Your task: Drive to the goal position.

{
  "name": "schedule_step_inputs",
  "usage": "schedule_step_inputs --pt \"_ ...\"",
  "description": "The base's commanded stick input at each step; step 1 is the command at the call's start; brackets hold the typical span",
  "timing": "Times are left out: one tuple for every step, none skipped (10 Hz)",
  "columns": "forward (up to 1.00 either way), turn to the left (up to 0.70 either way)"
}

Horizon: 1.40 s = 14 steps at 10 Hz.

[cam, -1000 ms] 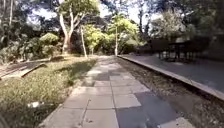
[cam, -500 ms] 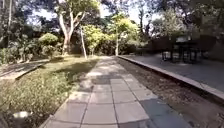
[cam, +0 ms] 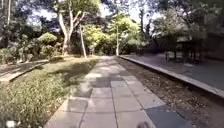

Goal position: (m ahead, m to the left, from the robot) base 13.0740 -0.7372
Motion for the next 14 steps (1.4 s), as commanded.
schedule_step_inputs --pt "0.5 0.0" --pt "0.5 0.0" --pt "0.5 0.0" --pt "0.5 0.0" --pt "0.5 0.0" --pt "0.5 0.0" --pt "0.5 0.0" --pt "0.5 0.0" --pt "0.5 0.0" --pt "0.5 0.0" --pt "0.5 0.0" --pt "0.5 0.0" --pt "0.5 0.0" --pt "0.5 0.0"
